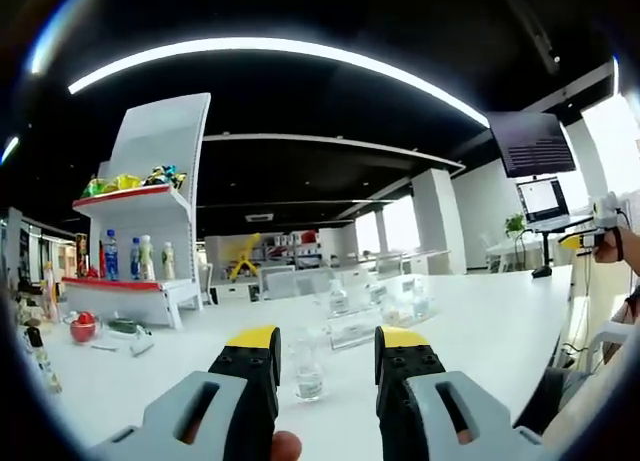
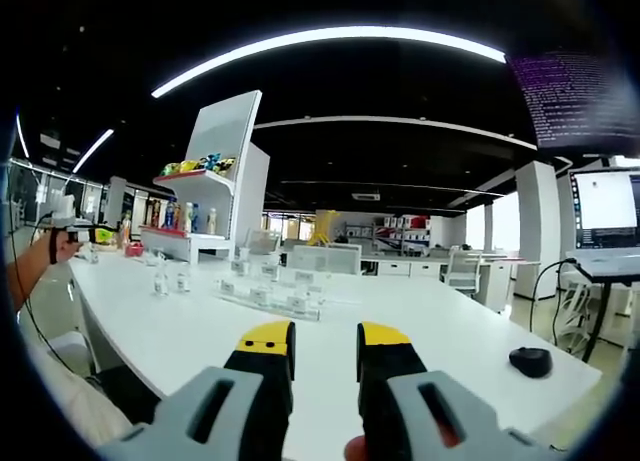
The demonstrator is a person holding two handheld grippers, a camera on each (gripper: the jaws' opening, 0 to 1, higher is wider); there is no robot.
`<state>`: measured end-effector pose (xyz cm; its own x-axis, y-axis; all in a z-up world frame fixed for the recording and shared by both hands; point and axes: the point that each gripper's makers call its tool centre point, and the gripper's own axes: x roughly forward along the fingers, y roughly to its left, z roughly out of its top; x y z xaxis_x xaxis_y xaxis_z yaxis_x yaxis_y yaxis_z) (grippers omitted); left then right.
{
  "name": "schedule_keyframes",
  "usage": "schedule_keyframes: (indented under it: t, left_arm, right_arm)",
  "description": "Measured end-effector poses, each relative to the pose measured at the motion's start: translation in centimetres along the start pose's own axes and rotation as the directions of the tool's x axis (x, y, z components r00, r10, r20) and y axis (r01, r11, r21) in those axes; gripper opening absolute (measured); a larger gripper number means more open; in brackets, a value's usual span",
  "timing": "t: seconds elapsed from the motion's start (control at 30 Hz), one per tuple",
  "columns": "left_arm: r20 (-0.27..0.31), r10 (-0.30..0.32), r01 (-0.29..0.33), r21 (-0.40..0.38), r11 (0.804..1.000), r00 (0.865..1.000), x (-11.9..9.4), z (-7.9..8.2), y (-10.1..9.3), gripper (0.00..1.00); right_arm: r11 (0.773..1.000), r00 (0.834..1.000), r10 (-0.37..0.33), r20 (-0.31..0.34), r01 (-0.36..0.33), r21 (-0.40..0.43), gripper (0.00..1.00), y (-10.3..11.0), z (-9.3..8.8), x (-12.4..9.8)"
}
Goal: Identify the label on the chemical reagent bottle, grasp the chemical reagent bottle, and place it in the designated position on the reagent rack
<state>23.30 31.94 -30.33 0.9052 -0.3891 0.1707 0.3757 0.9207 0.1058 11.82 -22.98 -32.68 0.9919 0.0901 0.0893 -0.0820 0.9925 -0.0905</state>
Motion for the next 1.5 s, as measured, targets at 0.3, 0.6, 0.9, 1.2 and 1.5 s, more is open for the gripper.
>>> schedule_keyframes:
  t: [0.3,0.6,0.9,1.2,1.5]
  left_arm:
    - [-0.024,-0.019,0.018,-0.034,0.999,1.0,0.2,-1.1,0.0,0.39]
    - [-0.055,-0.033,0.031,-0.048,0.998,0.998,0.7,-2.4,-0.3,0.39]
    - [-0.06,-0.031,0.029,-0.038,0.999,0.998,2.3,-3.3,0.1,0.39]
    - [-0.076,-0.026,0.026,-0.003,1.0,0.997,4.6,-4.5,0.4,0.39]
    - [-0.11,-0.03,0.029,-0.009,1.0,0.993,5.9,-6.3,0.3,0.38]
  right_arm:
    - [1.0,1.0,0.003,-0.008,-0.003,0.002,0.24,0.2,-0.4,0.2]
    - [1.0,1.0,0.002,-0.01,-0.002,0.004,0.24,0.2,-0.5,0.3]
    - [1.0,1.0,0.009,-0.019,-0.009,0.007,0.24,0.4,-0.7,0.6]
    - [1.0,1.0,0.01,-0.026,-0.01,0.002,0.24,0.5,-0.9,0.8]
    - [1.0,0.999,0.014,-0.034,-0.014,0.002,0.24,0.7,-1.2,1.1]
